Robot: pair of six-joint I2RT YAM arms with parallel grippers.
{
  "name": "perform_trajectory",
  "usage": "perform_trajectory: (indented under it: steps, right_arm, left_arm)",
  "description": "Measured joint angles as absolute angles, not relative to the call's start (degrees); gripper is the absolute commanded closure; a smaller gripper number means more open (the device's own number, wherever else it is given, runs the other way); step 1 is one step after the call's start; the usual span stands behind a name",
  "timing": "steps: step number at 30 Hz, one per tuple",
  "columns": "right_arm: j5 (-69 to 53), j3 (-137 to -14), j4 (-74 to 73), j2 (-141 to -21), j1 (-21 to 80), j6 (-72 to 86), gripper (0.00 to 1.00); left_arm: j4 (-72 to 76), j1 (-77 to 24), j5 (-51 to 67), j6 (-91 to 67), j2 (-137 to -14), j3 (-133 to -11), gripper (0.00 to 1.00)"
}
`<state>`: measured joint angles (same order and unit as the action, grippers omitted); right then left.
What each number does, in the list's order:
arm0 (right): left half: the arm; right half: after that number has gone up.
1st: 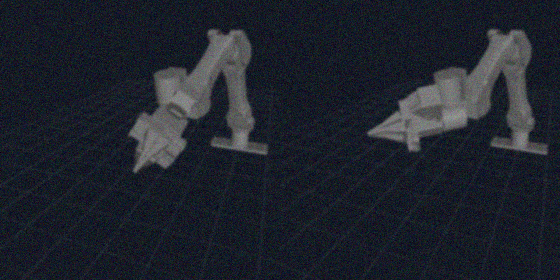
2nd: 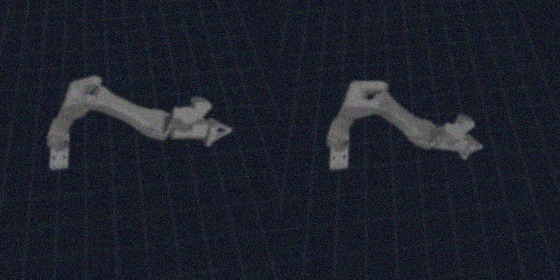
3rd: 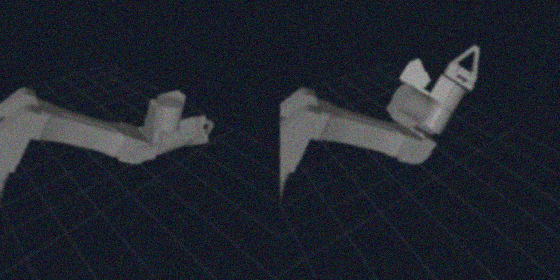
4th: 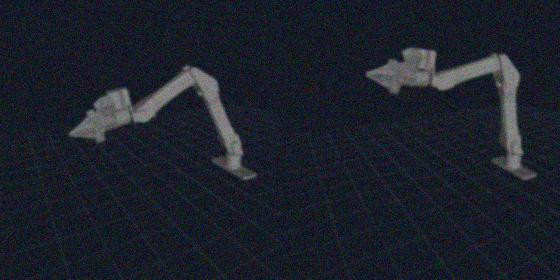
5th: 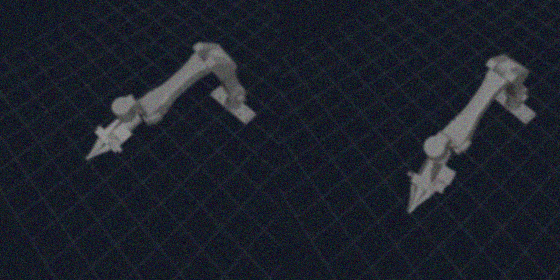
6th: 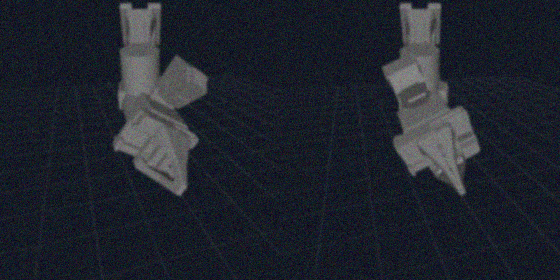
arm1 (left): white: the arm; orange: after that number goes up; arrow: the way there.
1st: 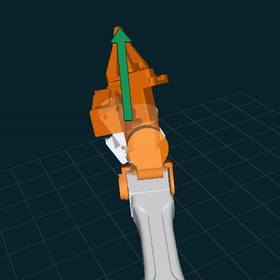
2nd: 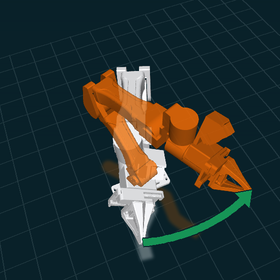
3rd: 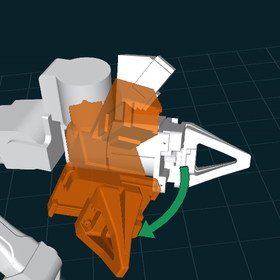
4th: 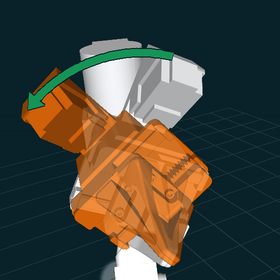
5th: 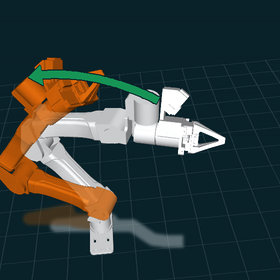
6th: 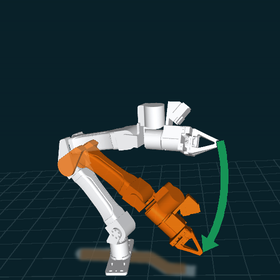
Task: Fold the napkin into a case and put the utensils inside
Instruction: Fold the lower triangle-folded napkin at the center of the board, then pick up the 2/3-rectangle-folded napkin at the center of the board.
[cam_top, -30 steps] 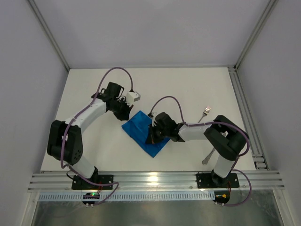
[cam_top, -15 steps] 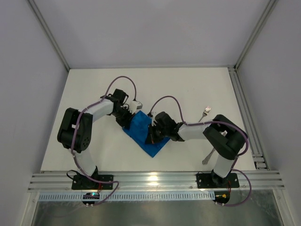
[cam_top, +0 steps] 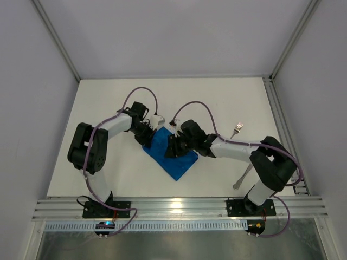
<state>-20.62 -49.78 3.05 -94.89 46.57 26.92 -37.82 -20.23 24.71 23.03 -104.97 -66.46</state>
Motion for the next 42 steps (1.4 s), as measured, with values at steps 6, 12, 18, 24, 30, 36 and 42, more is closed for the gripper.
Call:
perform_trajectory:
  steps: [6, 12, 18, 24, 30, 36, 42]
  right_arm:
    - [-19.51, -52.38, 1.39, -88.53, 38.33, 26.81, 0.44]
    - [-18.63, -61.80, -4.29, -99.24, 31.88, 22.68, 0.43]
    - [-24.18, -66.78, -5.89, -111.24, 29.36, 20.49, 0.43]
    - [-31.97, -68.88, -3.07, -114.80, 28.73, 20.49, 0.48]
    - [-40.01, -68.95, 1.06, -117.89, 28.71, 22.92, 0.53]
    - [-43.70, -67.48, 5.02, -118.98, 28.71, 25.63, 0.67]
    - [-37.80, -66.85, 2.90, -117.73, 30.02, 25.93, 0.88]
  left_arm:
    - [-37.74, -20.23, 24.97, 22.96, -105.01, -66.50, 0.99]
    - [-37.63, -20.25, 25.10, 22.92, -105.01, -66.52, 0.99]
    - [-37.52, -20.25, 25.17, 22.72, -105.03, -66.52, 0.99]
    - [-37.47, -20.25, 25.34, 22.68, -105.06, -66.54, 0.99]
    - [-37.47, -20.25, 25.34, 22.68, -105.06, -66.54, 0.99]
    - [-37.45, -20.25, 25.34, 22.63, -105.06, -66.54, 0.99]
    - [-37.34, -20.25, 25.67, 22.44, -105.14, -66.54, 1.00]
